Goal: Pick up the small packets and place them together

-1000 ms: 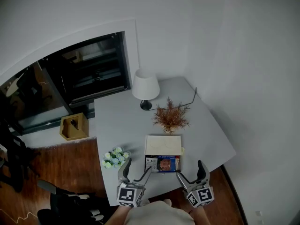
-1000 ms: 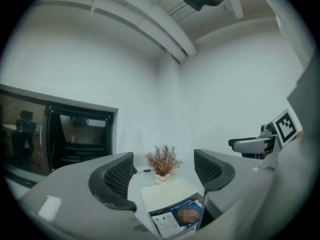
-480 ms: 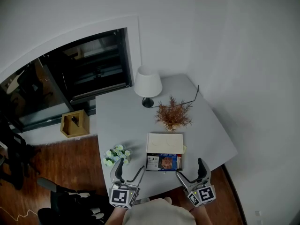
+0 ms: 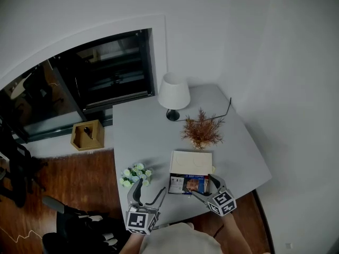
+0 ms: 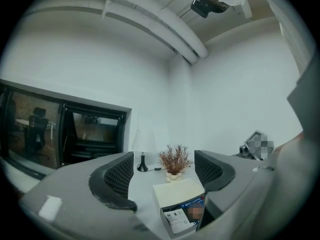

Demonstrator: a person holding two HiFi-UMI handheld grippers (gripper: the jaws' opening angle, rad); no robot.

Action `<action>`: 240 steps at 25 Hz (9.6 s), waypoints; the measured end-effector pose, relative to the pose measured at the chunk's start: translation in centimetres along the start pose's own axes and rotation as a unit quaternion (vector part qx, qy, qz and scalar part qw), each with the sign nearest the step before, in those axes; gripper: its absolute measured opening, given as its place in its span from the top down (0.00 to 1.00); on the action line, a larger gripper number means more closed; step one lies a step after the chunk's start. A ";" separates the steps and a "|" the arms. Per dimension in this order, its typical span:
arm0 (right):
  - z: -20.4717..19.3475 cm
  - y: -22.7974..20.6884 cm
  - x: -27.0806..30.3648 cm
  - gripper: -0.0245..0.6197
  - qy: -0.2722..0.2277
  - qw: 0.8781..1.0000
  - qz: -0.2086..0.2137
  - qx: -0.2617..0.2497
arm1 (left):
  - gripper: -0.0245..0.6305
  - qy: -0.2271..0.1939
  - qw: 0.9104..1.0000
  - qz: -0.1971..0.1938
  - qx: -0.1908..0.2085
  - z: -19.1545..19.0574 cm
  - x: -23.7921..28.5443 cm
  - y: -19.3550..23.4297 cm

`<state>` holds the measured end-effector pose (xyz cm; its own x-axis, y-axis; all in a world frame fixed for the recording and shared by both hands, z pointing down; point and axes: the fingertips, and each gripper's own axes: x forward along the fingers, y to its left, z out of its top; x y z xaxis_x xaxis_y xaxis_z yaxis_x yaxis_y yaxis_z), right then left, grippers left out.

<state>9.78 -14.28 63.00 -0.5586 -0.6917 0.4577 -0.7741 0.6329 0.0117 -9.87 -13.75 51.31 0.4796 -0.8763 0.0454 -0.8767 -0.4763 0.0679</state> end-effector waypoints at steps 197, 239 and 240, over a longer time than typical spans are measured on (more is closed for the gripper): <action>-4.2 -13.3 11.2 0.46 0.241 0.949 -0.028 -0.202 | 0.48 0.042 0.996 0.041 -0.061 -2.3 -2.0 3.3; 7.4 0.0 -12.7 0.31 -0.196 0.952 -0.237 0.003 | 0.48 -0.008 0.997 -0.077 0.027 0.4 -1.6 -7.7; 7.1 0.0 -12.6 0.31 -0.192 0.953 -0.235 0.005 | 0.48 -0.007 0.996 -0.078 0.032 0.5 -1.7 -7.9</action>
<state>14.66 -8.03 50.90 -0.2149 -0.9756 0.0452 -0.9676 0.2190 0.1259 -3.79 -8.54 50.21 0.6093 -0.7925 0.0256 -0.7929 -0.6093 0.0093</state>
